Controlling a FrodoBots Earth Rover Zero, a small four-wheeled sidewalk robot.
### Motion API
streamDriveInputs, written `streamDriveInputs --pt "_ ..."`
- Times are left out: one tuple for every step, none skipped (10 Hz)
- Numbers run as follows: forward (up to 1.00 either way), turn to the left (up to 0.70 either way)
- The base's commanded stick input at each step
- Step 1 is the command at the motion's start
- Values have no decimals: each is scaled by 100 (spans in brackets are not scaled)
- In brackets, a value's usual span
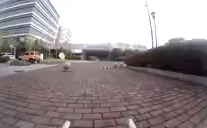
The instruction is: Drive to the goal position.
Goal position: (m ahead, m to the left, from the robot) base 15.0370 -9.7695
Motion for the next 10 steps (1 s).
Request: streamDriveInputs --pt "45 -1" --pt "45 0" --pt "56 0" --pt "70 0" --pt "70 0" --pt "70 0" --pt "70 0" --pt "70 0" --pt "70 0" --pt "70 0"
